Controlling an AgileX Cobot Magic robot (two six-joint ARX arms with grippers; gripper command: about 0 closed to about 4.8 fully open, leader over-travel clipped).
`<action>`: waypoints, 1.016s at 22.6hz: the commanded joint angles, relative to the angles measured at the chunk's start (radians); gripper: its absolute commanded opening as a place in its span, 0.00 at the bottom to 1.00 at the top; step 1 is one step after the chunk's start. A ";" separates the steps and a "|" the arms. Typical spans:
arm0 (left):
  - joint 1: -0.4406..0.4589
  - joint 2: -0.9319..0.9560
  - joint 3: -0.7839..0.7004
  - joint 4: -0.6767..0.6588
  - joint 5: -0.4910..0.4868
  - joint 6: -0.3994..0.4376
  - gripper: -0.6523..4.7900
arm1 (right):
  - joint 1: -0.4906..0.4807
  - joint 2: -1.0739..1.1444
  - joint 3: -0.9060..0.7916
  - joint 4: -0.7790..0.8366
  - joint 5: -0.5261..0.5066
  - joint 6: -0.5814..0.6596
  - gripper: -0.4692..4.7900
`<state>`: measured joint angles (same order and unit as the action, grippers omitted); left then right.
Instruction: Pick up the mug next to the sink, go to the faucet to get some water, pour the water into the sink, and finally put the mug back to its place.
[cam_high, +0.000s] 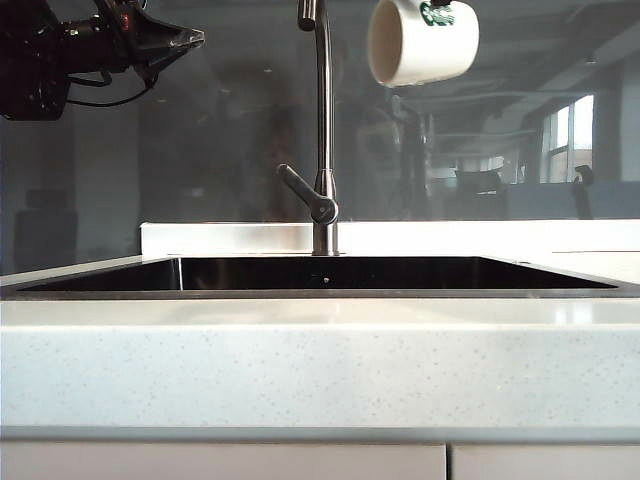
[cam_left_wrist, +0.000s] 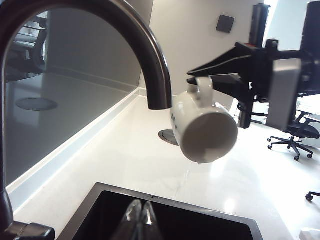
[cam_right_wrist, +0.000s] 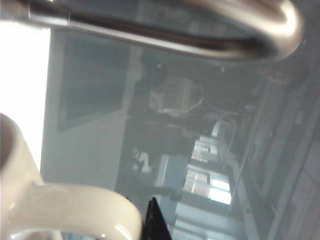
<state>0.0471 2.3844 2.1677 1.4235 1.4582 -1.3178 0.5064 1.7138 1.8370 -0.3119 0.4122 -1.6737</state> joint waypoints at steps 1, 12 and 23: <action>0.002 -0.033 0.002 0.034 0.001 0.001 0.12 | 0.011 -0.017 0.013 0.057 0.000 -0.010 0.08; 0.003 -0.067 0.002 0.034 0.006 0.000 0.12 | 0.011 -0.017 0.013 0.058 0.021 0.023 0.08; -0.002 -0.067 0.002 0.032 -0.006 -0.022 0.12 | -0.014 -0.017 0.013 -0.103 0.034 0.559 0.08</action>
<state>0.0463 2.3241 2.1654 1.4235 1.4616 -1.3365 0.4957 1.7126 1.8374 -0.3996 0.4435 -1.2488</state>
